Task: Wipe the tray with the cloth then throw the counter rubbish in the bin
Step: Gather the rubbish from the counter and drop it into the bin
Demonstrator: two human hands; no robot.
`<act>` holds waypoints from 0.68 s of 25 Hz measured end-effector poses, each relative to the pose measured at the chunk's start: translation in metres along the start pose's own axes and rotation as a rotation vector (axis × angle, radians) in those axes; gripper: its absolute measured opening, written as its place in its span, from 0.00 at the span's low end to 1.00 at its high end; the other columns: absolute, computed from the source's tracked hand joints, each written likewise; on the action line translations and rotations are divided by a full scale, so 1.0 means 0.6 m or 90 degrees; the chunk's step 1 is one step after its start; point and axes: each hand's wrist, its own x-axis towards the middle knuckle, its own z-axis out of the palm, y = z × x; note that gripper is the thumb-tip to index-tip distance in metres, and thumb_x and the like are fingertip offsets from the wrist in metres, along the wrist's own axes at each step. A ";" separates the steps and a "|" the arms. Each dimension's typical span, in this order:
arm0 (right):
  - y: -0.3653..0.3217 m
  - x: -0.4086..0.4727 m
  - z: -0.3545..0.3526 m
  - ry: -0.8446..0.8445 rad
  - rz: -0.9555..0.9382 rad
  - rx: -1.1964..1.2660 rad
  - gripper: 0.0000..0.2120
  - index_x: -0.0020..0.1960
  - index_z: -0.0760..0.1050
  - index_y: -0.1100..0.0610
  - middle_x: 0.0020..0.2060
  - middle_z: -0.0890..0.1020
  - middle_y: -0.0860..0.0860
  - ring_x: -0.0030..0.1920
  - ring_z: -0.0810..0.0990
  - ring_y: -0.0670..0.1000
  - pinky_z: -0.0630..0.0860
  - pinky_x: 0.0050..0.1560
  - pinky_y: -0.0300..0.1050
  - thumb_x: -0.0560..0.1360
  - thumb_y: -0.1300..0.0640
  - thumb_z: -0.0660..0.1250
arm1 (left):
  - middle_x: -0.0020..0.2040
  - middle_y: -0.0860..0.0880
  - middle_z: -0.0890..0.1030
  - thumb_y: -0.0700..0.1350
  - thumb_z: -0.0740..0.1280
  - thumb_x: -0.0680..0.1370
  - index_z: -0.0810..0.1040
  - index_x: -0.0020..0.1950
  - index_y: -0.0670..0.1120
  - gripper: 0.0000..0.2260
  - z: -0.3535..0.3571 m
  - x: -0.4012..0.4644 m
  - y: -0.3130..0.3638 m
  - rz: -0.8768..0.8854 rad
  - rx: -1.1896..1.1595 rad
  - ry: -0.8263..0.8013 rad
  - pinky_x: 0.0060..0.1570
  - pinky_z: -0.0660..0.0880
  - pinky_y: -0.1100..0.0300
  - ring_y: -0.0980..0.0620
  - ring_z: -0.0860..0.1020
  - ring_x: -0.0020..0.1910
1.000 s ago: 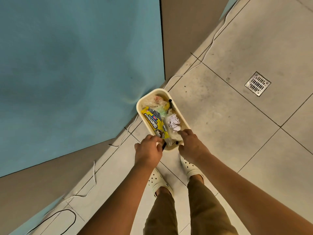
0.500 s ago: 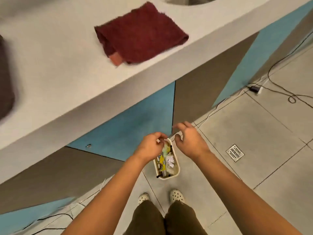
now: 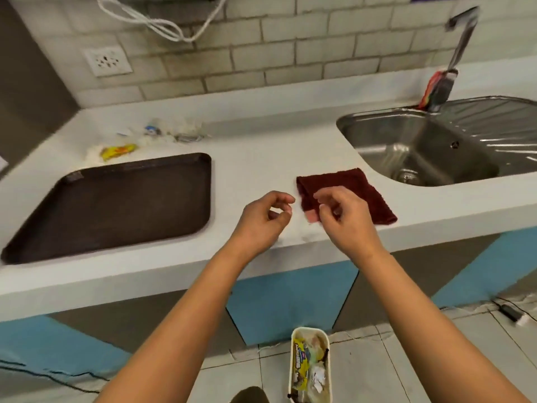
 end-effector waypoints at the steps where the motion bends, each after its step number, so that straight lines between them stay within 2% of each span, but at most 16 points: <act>1: -0.013 0.019 0.018 0.003 -0.008 0.013 0.10 0.50 0.79 0.59 0.43 0.78 0.47 0.39 0.74 0.36 0.68 0.40 0.25 0.73 0.68 0.63 | 0.43 0.55 0.76 0.38 0.63 0.77 0.77 0.52 0.49 0.08 -0.024 0.007 0.000 -0.013 -0.009 0.019 0.27 0.66 0.73 0.58 0.72 0.31; 3: -0.039 0.057 0.066 0.000 -0.012 0.046 0.10 0.49 0.79 0.58 0.43 0.77 0.46 0.40 0.75 0.36 0.69 0.39 0.27 0.73 0.68 0.63 | 0.44 0.55 0.76 0.38 0.62 0.77 0.77 0.54 0.48 0.09 -0.075 0.021 -0.004 -0.035 -0.017 0.056 0.27 0.67 0.73 0.56 0.72 0.33; 8: -0.089 0.154 0.213 -0.068 0.006 0.088 0.10 0.49 0.77 0.54 0.46 0.77 0.46 0.44 0.76 0.48 0.70 0.42 0.36 0.73 0.67 0.62 | 0.42 0.56 0.76 0.38 0.63 0.77 0.76 0.52 0.52 0.09 -0.235 0.081 -0.052 -0.035 -0.003 0.135 0.35 0.71 0.73 0.61 0.73 0.33; 13: -0.123 0.249 0.331 -0.135 0.055 0.068 0.11 0.47 0.75 0.50 0.48 0.77 0.47 0.45 0.75 0.47 0.70 0.47 0.39 0.74 0.66 0.62 | 0.40 0.57 0.76 0.39 0.63 0.77 0.77 0.53 0.50 0.08 -0.408 0.138 -0.131 -0.091 0.027 0.221 0.31 0.68 0.77 0.61 0.72 0.32; 15: -0.138 0.285 0.380 -0.165 0.074 0.054 0.11 0.46 0.75 0.49 0.48 0.77 0.47 0.46 0.75 0.48 0.69 0.48 0.39 0.74 0.65 0.62 | 0.43 0.54 0.76 0.39 0.63 0.77 0.77 0.55 0.48 0.09 -0.478 0.169 -0.165 -0.122 0.052 0.258 0.32 0.70 0.74 0.60 0.72 0.33; 17: -0.147 0.317 0.420 -0.180 0.089 0.040 0.11 0.47 0.75 0.49 0.49 0.77 0.47 0.47 0.76 0.49 0.70 0.48 0.39 0.74 0.64 0.62 | 0.51 0.51 0.77 0.40 0.63 0.77 0.77 0.58 0.47 0.11 -0.540 0.203 -0.198 -0.143 0.098 0.282 0.40 0.71 0.68 0.57 0.73 0.36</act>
